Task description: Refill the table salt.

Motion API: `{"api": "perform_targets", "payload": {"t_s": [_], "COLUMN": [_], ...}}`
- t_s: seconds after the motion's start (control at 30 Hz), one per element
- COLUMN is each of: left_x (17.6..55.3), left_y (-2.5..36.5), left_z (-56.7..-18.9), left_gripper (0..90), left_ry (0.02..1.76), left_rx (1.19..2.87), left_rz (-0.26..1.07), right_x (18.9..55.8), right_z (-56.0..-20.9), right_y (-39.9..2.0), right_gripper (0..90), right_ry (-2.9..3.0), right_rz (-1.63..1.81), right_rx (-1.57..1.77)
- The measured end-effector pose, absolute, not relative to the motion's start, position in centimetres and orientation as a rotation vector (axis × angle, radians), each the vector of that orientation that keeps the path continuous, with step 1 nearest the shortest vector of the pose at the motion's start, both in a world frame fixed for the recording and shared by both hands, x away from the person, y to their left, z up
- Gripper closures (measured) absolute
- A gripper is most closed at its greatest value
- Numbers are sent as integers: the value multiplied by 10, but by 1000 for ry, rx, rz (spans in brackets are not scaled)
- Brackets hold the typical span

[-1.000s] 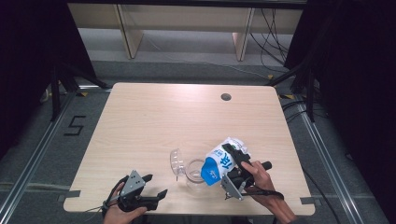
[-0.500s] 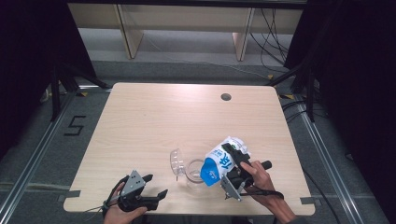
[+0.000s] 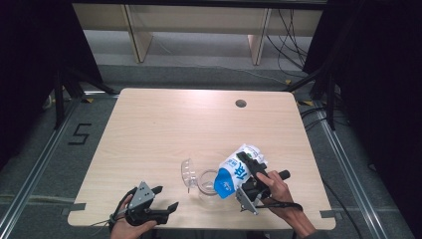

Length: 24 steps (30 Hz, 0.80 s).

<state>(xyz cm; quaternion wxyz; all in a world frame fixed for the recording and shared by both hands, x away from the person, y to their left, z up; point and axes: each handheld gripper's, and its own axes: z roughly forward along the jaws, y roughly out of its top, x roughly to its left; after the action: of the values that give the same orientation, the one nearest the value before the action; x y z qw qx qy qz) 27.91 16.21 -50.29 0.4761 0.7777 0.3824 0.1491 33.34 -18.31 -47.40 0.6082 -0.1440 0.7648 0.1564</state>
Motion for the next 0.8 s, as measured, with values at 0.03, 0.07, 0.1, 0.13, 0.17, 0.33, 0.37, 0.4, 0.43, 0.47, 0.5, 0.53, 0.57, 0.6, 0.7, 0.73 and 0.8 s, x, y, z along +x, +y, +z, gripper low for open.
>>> {"api": "perform_targets", "payload": {"t_s": [0.03, 0.07, 0.1, 0.13, 0.17, 0.33, 0.37, 0.4, 0.43, 0.47, 0.5, 0.53, 0.57, 0.6, 0.7, 0.73, 0.8], "left_x": [279, 279, 279, 279, 279, 279, 280, 280, 279, 279, 279, 279, 279, 279, 279, 279, 279], "left_y": [162, 162, 162, 162, 162, 162, 163, 163, 163, 163, 163, 162, 162, 162, 163, 163, 163], "left_z": [-503, -503, -503, -503, -503, -503, -503, -503, -503, -503, -503, -503, -503, -503, -503, -503, -503], "left_gripper": [216, 216, 216, 216, 216, 216, 216, 216, 216, 216, 216, 216, 216, 216, 216, 216, 216], "left_ry": [935, 935, 935, 935, 935, 934, 928, 925, 938, 937, 937, 936, 935, 935, 936, 936, 937], "left_rx": [1901, 1901, 1900, 1900, 1900, 1902, 1907, 1909, 1900, 1901, 1900, 1899, 1901, 1900, 1899, 1898, 1898], "left_rz": [365, 365, 364, 364, 364, 365, 369, 374, 367, 367, 367, 367, 367, 367, 367, 367, 367], "right_x": [334, 335, 335, 335, 334, 334, 334, 334, 334, 335, 333, 333, 333, 334, 333, 333, 333], "right_z": [-473, -469, -469, -471, -472, -473, -473, -470, -470, -470, -474, -473, -473, -470, -473, -474, -475], "right_y": [-183, -181, -181, -182, -182, -181, -181, -180, -179, -179, -180, -180, -179, -178, -179, -179, -179], "right_gripper": [455, 456, 456, 455, 456, 463, 463, 463, 464, 464, 464, 465, 464, 465, 466, 467, 467], "right_ry": [1757, 1734, 1729, 1748, 1748, 1738, 1744, 1720, 1715, 1711, 1733, 1727, 1729, 1706, 1725, 1725, 1730], "right_rz": [356, 322, 323, 339, 341, 343, 339, 312, 314, 316, 332, 324, 313, 297, 315, 317, 313], "right_rx": [-351, -411, -409, -382, -374, -374, -381, -428, -434, -439, -381, -397, -408, -443, -407, -396, -397]}}
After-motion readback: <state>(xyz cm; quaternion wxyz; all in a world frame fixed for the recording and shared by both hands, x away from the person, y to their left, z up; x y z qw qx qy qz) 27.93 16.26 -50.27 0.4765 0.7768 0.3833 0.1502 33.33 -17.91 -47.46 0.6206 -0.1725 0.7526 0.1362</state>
